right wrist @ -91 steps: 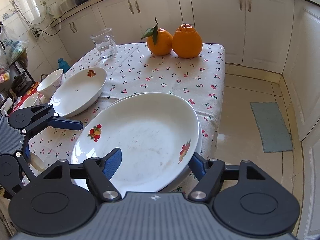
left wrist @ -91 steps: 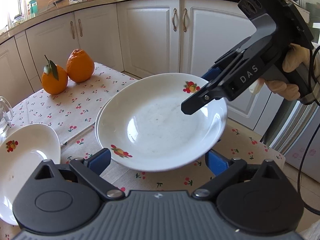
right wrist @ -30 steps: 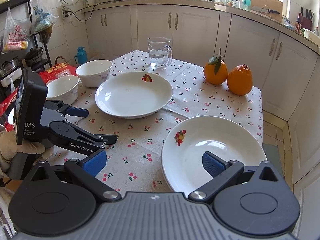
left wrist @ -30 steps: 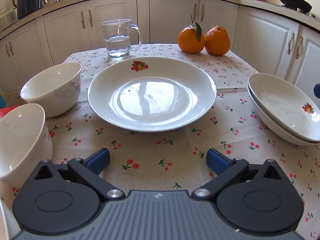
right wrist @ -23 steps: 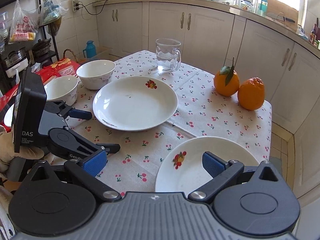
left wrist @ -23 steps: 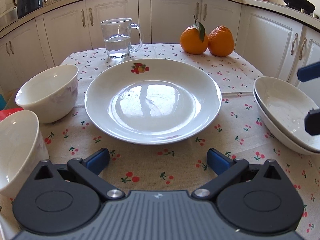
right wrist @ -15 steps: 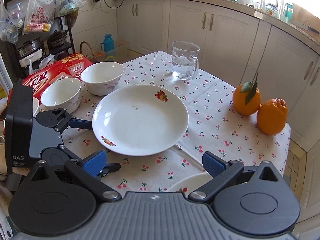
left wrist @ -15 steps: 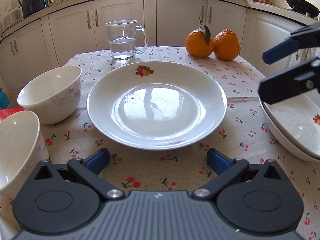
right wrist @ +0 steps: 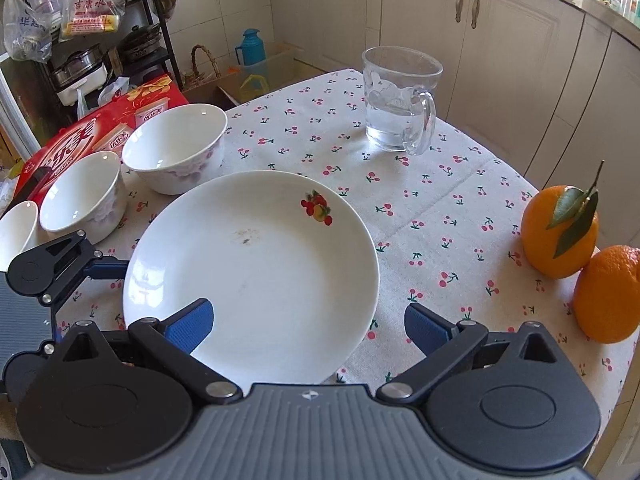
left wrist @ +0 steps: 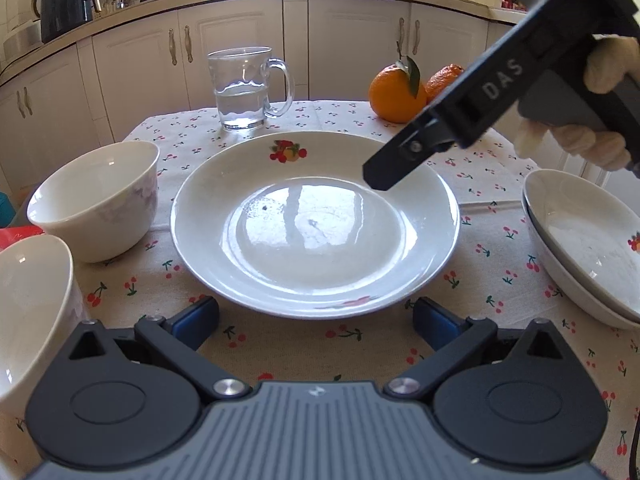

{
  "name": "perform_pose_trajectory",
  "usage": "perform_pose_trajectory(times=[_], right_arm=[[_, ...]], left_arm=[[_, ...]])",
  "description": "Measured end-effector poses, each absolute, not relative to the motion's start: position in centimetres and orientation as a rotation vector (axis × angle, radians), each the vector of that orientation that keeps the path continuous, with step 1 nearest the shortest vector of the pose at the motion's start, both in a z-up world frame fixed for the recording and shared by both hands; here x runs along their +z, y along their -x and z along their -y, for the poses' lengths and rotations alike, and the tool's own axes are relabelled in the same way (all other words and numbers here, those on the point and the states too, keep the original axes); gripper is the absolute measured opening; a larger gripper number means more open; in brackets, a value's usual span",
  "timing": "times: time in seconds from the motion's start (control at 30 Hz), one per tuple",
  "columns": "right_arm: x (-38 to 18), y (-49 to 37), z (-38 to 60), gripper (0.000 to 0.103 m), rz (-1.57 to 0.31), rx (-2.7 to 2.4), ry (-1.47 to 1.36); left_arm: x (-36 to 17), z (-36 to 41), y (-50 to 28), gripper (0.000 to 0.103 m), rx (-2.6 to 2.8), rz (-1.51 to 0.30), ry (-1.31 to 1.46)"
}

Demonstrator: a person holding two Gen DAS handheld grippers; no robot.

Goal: Organize plates and bowls
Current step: 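Move the right tool to another white plate and grasp its rim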

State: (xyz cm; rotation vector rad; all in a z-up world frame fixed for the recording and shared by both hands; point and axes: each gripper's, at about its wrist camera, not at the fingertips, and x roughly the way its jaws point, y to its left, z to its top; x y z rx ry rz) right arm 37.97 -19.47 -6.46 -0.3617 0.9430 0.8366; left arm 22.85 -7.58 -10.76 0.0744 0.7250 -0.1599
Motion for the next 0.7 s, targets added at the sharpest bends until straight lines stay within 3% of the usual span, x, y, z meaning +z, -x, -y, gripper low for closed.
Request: perform_pose_trajectory(times=[0.3, 0.7], right_arm=[[-8.4, -41.7, 18.0, 0.102, -0.99, 0.908, 0.33], [-10.1, -44.5, 16.8, 0.077, -1.028, 0.991, 0.273]], left_arm=[[-10.7, 7.6, -23.1, 0.102, -0.188, -0.723, -0.063], [-10.7, 7.5, -23.5, 0.099, -0.182, -0.699, -0.054]])
